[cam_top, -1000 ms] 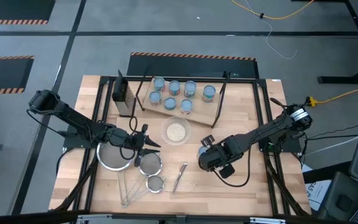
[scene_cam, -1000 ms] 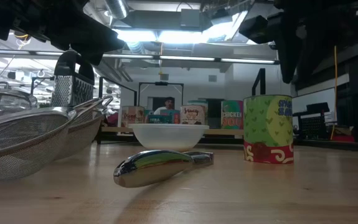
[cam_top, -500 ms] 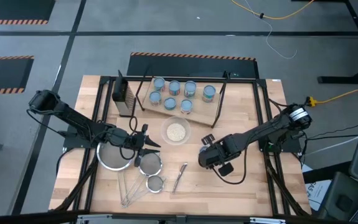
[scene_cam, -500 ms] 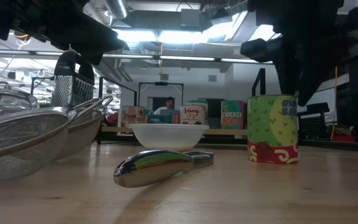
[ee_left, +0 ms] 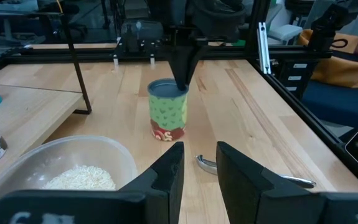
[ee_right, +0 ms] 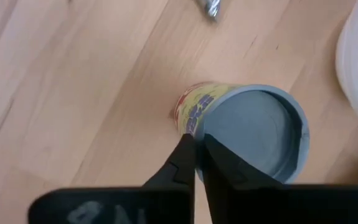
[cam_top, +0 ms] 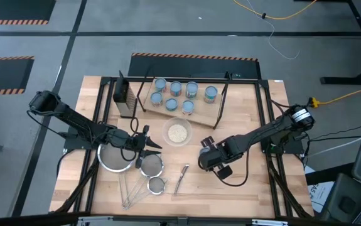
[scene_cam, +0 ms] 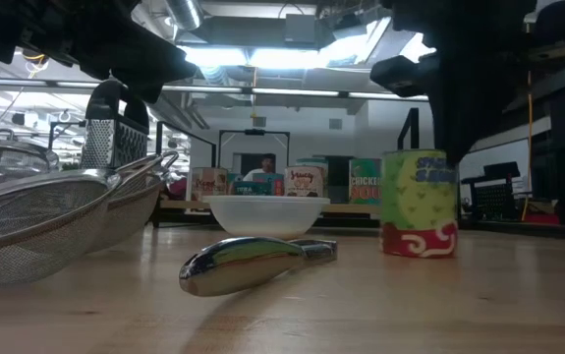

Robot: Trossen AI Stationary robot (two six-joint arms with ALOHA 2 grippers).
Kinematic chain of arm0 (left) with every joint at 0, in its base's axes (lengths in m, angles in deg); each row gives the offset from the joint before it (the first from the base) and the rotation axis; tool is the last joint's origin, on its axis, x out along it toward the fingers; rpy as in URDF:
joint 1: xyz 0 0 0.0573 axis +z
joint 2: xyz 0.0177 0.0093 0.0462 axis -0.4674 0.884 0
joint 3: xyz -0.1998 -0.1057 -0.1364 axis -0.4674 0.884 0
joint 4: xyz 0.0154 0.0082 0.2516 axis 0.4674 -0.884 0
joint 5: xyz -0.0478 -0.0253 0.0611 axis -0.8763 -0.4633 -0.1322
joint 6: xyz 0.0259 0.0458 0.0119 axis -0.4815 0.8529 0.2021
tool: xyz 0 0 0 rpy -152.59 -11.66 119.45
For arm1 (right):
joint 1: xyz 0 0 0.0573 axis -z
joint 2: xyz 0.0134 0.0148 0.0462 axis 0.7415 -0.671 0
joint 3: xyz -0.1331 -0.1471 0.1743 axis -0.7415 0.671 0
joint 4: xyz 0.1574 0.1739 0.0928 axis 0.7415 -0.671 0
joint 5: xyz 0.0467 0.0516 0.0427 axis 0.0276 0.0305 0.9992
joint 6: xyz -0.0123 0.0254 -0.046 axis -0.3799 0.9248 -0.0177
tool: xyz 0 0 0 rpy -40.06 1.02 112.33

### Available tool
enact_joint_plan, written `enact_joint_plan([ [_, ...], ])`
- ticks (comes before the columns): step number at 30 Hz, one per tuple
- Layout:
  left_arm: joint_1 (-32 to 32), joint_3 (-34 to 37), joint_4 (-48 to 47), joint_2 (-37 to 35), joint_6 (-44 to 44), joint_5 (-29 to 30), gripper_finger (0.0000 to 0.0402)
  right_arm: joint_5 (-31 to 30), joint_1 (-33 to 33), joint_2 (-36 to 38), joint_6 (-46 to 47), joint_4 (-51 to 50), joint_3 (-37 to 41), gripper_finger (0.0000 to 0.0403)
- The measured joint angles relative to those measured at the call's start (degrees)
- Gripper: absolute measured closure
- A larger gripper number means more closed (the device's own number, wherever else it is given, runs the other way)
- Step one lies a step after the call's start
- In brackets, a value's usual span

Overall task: Pick and place cans onto a shelf
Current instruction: Put the canned spaghetti sauce on the shelf

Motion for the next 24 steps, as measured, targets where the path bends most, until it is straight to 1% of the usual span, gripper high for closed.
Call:
enact_joint_plan([
  [2, 0.0, 0.0, 0.0, 0.0, 0.0, 0.0, 0.0315, 0.0, 0.02, -0.08, 0.21, 1.63, 0.05, 0.0387],
  [6, 0.0, 0.0, 0.0, 0.0, 0.0, 0.0, 0.0315, -0.05, 0.71, -0.25, 3.86, 2.49, -1.48, 0.0381],
  [8, 0.0, 0.0, 0.0, 0.0, 0.0, 0.0, 0.0315, -0.17, 1.55, -0.23, 5.84, 2.51, -3.4, 0.0385],
  [13, 0.01, 0.0, 0.0, 0.0, 0.0, 0.0, 0.0315, -0.28, 4.37, -0.22, 5.97, -1.07, -10.09, 0.0388],
  [18, 0.0, 0.0, 0.0, 0.0, 0.0, 0.0, 0.0315, -0.45, 9.7, -0.15, 6.07, -8.59, -16.06, 0.0385],
  [24, 0.01, 0.0, 0.0, 0.0, 0.0, 0.0, 0.0315, -0.48, 18.24, -0.14, 5.88, -10.56, -17.39, 0.0384],
])
